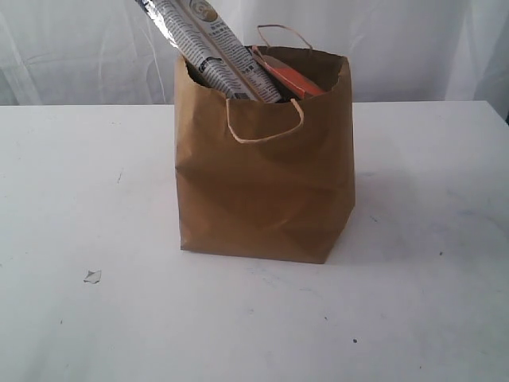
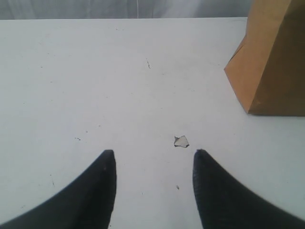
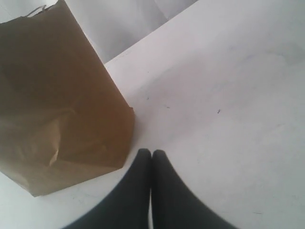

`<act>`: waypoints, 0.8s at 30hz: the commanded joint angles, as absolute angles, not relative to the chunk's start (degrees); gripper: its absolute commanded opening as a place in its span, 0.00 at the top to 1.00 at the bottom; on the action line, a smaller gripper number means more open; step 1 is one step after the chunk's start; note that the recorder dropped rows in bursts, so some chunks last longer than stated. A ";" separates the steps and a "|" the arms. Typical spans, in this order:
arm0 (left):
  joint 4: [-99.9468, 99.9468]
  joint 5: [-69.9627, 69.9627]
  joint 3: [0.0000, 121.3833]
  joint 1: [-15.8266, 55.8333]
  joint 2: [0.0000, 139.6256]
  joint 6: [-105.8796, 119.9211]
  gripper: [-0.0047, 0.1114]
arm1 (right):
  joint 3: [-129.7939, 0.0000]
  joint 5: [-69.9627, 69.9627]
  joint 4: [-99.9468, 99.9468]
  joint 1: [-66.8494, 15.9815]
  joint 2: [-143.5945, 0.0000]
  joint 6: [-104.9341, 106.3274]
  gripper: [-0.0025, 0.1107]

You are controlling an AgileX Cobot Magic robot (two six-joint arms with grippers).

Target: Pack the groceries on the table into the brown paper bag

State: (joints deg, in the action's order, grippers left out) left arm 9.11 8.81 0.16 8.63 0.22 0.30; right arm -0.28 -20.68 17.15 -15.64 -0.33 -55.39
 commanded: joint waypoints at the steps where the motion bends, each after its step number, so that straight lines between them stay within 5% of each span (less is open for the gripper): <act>1: 9.53 9.07 0.00 8.45 0.00 0.50 0.50 | 0.00 -20.73 18.06 -15.38 0.00 -46.01 0.98; 16: 9.53 9.07 0.00 8.45 0.00 0.50 0.50 | 0.00 -19.61 8.03 -15.38 0.00 -3.86 0.98; 24: 9.53 9.07 0.00 8.45 0.00 0.50 0.50 | 0.00 -15.38 6.17 -15.38 0.00 -1.71 0.98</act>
State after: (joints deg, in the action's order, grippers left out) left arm 9.11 8.81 0.16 8.63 0.22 0.30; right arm -0.28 -17.04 7.26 -15.64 -0.33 -2.53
